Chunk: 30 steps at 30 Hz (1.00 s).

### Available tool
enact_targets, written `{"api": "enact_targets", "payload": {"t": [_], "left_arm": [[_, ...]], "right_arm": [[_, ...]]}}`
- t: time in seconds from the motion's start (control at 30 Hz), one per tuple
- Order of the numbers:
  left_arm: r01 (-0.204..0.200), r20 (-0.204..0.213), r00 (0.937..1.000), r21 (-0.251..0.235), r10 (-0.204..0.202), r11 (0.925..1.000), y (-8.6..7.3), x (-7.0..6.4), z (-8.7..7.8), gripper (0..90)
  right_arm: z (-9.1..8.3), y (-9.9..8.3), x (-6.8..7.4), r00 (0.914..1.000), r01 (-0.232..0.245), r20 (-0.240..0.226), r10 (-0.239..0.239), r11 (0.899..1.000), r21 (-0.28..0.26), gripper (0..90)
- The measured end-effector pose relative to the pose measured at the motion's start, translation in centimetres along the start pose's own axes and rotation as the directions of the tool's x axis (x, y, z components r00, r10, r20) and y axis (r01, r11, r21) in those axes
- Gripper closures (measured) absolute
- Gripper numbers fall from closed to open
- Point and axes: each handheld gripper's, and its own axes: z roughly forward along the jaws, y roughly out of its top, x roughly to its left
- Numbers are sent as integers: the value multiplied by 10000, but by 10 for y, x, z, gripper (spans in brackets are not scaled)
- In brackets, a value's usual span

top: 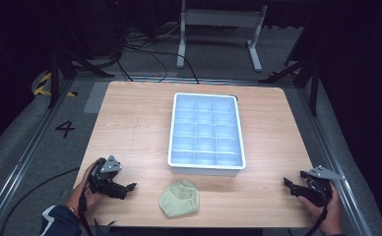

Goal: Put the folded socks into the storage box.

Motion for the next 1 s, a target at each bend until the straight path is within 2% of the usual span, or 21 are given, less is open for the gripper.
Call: {"api": "enact_targets", "payload": {"t": [0.13,0.17,0.27,0.47,0.6,0.7,0.73,0.77,0.83,0.9,0.97,1.0], "left_arm": [[81,-60,9999,29,-81,10000,-1,-1,-1,3],[128,-148,9998,31,-127,9999,-2,-2,-2,3],[125,-131,9998,17,-124,9999,-2,-2,-2,3],[43,-25,10000,35,-43,10000,-1,0,-1,0],[-6,-1,10000,39,6,10000,-1,0,-1,0],[-7,0,10000,41,7,10000,-1,0,-1,0],[-7,0,10000,41,7,10000,-1,0,-1,0],[-10,-2,10000,41,10,10000,-1,0,-1,0],[10,-5,10000,34,-10,10000,-1,0,-1,0],[-6,0,10000,42,6,10000,-1,0,-1,0],[-9,-3,10000,40,9,10000,-1,0,-1,0],[-8,-3,10000,40,8,10000,-1,0,-1,0]], "right_arm": [[-2,0,2,9994,68,-330,-71,9999,-102,315],[-4,1,5,9981,35,-607,-50,9997,-251,331],[-7,3,10,9963,132,-850,-157,9995,-297,336],[-12,7,30,9850,769,-1528,-804,9966,-289,350],[-16,14,44,9765,1000,-1873,-1065,9940,-438,363],[-16,18,62,9639,1519,-2162,-1552,9879,-323,382],[-16,18,62,9639,1519,-2162,-1552,9879,-323,382],[-16,20,69,9596,1624,-2274,-1654,9862,-319,389],[-15,23,78,9483,1776,-2617,-1797,9836,-317,403],[-14,26,89,9379,2071,-2767,-2093,9776,-373,409],[-14,29,100,9235,2340,-3016,-2369,9711,-462,412],[-13,31,111,9089,2688,-3159,-2721,9616,-549,414]]}}
